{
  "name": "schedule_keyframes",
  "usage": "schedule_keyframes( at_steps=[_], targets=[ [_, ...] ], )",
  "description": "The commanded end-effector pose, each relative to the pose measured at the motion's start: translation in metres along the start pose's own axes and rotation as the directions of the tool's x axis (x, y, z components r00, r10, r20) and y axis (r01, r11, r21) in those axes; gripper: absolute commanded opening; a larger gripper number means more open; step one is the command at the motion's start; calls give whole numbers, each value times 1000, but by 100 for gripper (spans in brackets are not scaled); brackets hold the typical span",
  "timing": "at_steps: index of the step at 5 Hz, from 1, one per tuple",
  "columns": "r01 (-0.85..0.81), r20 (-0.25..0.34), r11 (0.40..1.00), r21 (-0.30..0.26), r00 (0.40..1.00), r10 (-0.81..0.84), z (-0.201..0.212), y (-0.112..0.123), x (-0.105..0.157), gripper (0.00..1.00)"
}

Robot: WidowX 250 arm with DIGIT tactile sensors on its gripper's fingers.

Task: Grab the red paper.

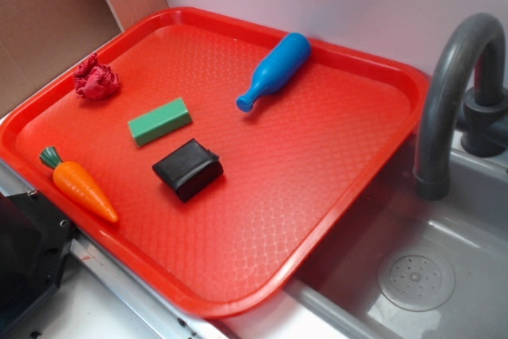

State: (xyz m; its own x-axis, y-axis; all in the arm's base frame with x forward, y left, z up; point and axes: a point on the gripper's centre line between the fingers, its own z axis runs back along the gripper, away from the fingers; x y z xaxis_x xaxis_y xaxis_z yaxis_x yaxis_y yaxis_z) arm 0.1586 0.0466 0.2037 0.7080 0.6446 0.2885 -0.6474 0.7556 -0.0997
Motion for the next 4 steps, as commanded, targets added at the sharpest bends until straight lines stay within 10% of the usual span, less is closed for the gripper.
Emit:
schedule_keyframes(
  at_steps=[1, 4],
  targets=[
    [-322, 186, 933, 161, 938, 291, -51, 40, 40, 100],
    [-397, 206, 881, 256, 913, 352, -116, 56, 60, 100]
  ],
)
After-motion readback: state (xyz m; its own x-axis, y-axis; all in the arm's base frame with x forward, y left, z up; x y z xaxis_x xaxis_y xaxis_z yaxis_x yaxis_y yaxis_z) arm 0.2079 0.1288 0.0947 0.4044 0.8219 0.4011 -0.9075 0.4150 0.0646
